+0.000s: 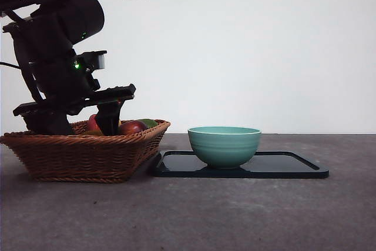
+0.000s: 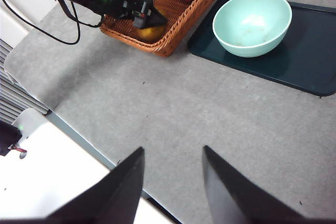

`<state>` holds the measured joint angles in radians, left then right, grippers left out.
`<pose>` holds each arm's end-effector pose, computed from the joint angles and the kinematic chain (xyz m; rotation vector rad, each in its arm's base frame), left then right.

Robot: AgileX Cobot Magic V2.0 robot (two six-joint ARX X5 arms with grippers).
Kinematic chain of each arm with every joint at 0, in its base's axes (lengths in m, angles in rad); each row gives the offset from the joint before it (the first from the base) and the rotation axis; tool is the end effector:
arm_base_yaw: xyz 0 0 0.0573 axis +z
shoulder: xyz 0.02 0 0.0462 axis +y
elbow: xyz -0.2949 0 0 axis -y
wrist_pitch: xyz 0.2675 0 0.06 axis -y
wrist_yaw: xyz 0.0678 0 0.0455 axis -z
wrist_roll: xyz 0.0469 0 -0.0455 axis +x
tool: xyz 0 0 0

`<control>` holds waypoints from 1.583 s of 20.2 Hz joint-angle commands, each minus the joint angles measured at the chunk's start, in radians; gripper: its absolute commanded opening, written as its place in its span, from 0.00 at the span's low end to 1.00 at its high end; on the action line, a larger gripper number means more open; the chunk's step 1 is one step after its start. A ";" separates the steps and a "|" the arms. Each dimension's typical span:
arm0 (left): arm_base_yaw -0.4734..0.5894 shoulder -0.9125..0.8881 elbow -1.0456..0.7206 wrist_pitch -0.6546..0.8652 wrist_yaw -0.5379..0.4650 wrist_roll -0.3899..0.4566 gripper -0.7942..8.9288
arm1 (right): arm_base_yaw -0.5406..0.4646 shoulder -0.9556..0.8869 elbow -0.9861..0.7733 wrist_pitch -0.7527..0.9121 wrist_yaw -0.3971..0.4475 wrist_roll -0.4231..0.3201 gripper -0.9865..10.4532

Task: Pick up the wifruite, put it on the bowl, pick up the plate, put it on desk

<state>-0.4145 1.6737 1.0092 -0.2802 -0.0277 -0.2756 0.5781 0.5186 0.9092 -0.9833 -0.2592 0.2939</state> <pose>0.3347 -0.1458 0.1862 -0.0442 0.9656 -0.2263 0.0623 0.0550 0.3438 0.1716 0.7153 0.7158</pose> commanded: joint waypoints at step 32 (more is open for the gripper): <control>-0.078 -0.769 0.011 -0.473 0.487 0.164 0.44 | 0.008 0.051 0.018 0.063 0.027 0.060 0.24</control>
<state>-0.4870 0.8986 1.0092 -0.7616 0.4530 -0.1493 0.5777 0.5629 0.9096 -0.9279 -0.2340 0.3325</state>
